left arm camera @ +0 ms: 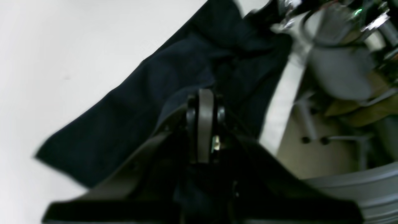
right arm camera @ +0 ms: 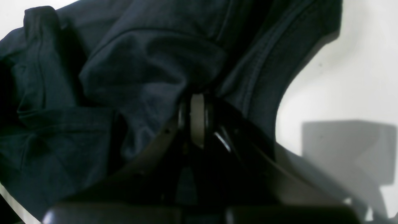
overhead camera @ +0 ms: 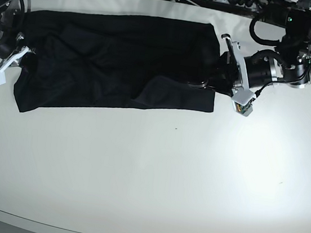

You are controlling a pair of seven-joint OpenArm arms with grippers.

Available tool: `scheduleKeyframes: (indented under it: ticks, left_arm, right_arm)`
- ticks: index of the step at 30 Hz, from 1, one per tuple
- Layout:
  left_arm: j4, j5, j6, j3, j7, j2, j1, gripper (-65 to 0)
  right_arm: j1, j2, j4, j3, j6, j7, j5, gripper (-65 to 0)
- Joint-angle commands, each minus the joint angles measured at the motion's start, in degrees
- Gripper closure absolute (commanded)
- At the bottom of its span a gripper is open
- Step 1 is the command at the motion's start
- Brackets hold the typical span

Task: Fold the T-shirt properly
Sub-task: 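Lower the left gripper onto the folded end and press it flat, then regrasp the folded edge with the left gripper near the strip's middle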

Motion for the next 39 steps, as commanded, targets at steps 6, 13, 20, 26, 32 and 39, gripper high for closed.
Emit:
scheduleKeyframes:
  ticks: [6,13,20,26,32,39]
  left_arm:
    - [1.0,-2.3,-0.5,-0.1,-0.1,4.8,0.0,0.0]
    - [0.9,-0.7,-0.5,6.1,0.3,8.8,0.8,0.0]
    - [0.9,5.2,-0.5,14.5,1.2,9.6,0.8,0.0]
    - [0.9,5.9,-0.5,14.4,0.8,9.6,0.5,-20.5]
    - [2.3,-0.2,-0.5,10.8,1.0,9.6,-1.2,-32.9]
    - [9.0,-1.2,-0.5,-1.9,-0.2,9.9,-1.4,0.0]
  right_arm:
    - [0.5,1.0,0.7,0.3,0.1,0.2,0.8,0.0]
    - [0.5,1.0,0.7,0.3,0.1,0.2,0.8,0.0]
    - [0.5,1.0,0.7,0.3,0.1,0.2,0.8,0.0]
    - [0.5,1.0,0.7,0.3,0.1,0.0,0.8,0.0]
    - [0.5,1.0,0.7,0.3,0.1,0.0,0.8,0.0]
    - [0.5,1.0,0.7,0.3,0.1,0.1,0.8,0.0]
